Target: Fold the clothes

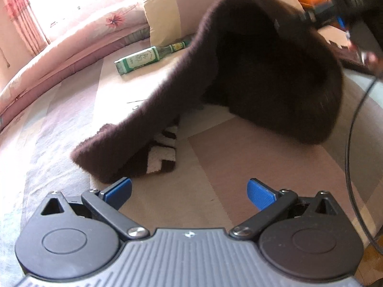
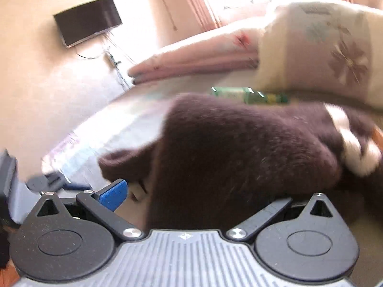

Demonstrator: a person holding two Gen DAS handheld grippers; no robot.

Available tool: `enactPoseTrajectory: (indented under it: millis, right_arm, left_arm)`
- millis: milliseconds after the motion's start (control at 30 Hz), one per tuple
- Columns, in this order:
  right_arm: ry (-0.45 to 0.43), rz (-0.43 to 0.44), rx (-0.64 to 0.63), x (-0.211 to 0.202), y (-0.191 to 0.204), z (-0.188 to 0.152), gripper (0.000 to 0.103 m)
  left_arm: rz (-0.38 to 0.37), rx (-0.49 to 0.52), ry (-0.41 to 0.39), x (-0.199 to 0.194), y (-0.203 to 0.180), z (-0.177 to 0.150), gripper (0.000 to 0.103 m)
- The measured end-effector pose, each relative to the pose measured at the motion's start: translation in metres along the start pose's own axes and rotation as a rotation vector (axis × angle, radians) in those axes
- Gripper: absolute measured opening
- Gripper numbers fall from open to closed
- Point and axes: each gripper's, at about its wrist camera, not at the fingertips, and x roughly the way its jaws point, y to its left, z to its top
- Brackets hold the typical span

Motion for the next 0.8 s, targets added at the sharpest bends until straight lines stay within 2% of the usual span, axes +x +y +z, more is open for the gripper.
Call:
enactPoseTrajectory:
  millis: [100,233,367,467,600,667,800]
  right_arm:
    - [0.010,-0.017,-0.041,0.024,0.005,0.025,0.103]
    - [0.087,-0.011,-0.078,0.080,0.011,0.051,0.103]
    - [0.180,-0.048,-0.133,0.137,0.014,0.058,0.103]
    - [0.215,-0.053,-0.137,0.151,0.016,0.053,0.103]
    - [0.235,-0.039,-0.150,0.119,0.026,0.027,0.103]
    - [0.232,-0.077,-0.186,0.093,0.032,0.007,0.103]
    - [0.264,-0.184,-0.182,0.042,0.027,-0.046,0.103]
  left_arm:
    - [-0.003,-0.036,0.001,0.001,0.010,-0.005,0.102]
    - [0.006,-0.068,0.011,0.002,0.024,-0.014,0.102]
    - [0.027,-0.099,0.026,0.002,0.037,-0.021,0.102]
    - [0.034,-0.117,0.025,-0.002,0.044,-0.025,0.102]
    - [0.016,-0.128,0.008,-0.010,0.043,-0.029,0.102]
    - [-0.006,-0.128,0.000,-0.012,0.038,-0.027,0.102]
    - [-0.069,-0.117,-0.003,-0.012,0.020,-0.021,0.102]
